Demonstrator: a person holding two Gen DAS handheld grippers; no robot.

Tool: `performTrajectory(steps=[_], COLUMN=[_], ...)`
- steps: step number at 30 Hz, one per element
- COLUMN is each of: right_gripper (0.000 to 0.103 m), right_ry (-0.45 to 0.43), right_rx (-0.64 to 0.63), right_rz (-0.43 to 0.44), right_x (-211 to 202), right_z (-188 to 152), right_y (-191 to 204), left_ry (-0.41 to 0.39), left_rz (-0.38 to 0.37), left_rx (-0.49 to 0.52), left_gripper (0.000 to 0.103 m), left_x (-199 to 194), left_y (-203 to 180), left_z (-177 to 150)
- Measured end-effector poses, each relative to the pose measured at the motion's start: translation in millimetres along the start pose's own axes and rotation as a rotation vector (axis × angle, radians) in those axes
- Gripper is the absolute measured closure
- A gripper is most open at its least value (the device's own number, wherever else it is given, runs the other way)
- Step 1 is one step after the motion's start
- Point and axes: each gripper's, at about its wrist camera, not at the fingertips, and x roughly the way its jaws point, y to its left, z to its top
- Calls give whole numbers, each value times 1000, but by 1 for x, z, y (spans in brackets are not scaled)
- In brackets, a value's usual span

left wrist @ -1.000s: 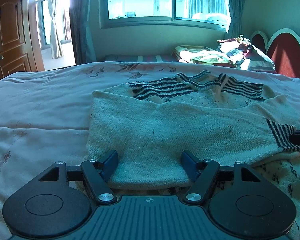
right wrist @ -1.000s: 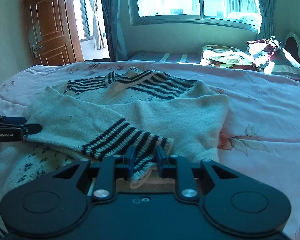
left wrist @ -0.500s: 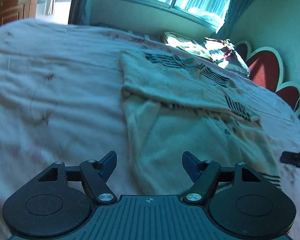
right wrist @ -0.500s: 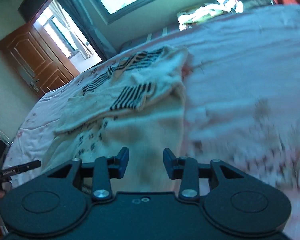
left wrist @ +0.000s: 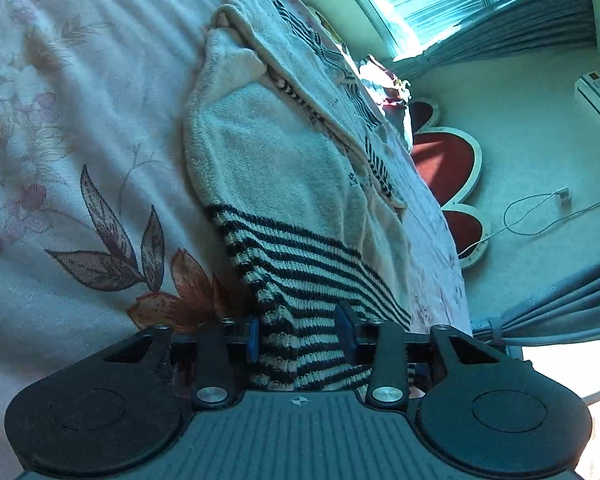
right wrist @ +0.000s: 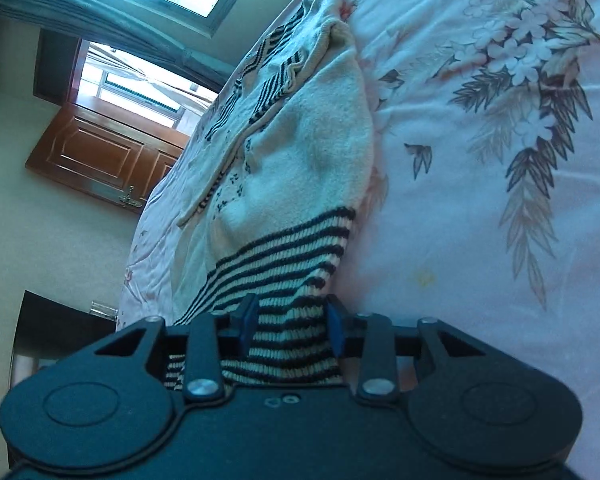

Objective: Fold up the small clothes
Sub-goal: 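Grasp the striped hem band with the left gripper while the right gripper grasps it too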

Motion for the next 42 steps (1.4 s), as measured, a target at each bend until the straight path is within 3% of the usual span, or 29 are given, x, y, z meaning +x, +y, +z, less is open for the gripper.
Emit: performTrajectory(steps=[4, 7, 9, 15, 21, 23, 25, 29, 32, 33, 37, 42], right_gripper=[68, 63, 62, 64, 73, 90, 94, 95, 97, 98, 98, 97], right_ry=[5, -105, -164, -97, 21, -5, -29, -140, -137, -79, -129, -158], right_rx=[2, -48, -17, 4, -57, -72, -77, -104, -163, -139, -78, -108], right_rz=[28, -67, -84, -25, -11, -34, -54, -56, -67, -146, -88, -101], right_x=[-5, -23, -28, 0, 0, 0, -2, -38, -46, -32, -38, -35], right_z=[-2, -5, 3, 19, -11, -18, -19, -15, -18, -18, -19, -8], right_y=[-3, -2, -7, -13, 2, 6, 7, 15, 12, 0, -5, 9], left_ry=[-1, -10, -16, -34, -40, -47, -57, -138, -101, -117, -119, -157], left_rz=[-7, -6, -8, -14, -15, -13, 32, 27, 121, 89, 94, 48], left_rx=[-21, -30, -28, -46, -23, -22, 14, 39, 65, 30, 31, -25], left_gripper=[82, 83, 83, 82, 82, 83, 97, 97, 98, 98, 98, 98], left_x=[0, -6, -6, -3, 3, 4, 0, -29, -26, -27, -30, -34], left_y=[5, 6, 7, 10, 5, 4, -2, -4, 6, 13, 8, 11], left_z=[1, -4, -7, -4, -5, -4, -3, 1, -1, -1, 0, 4])
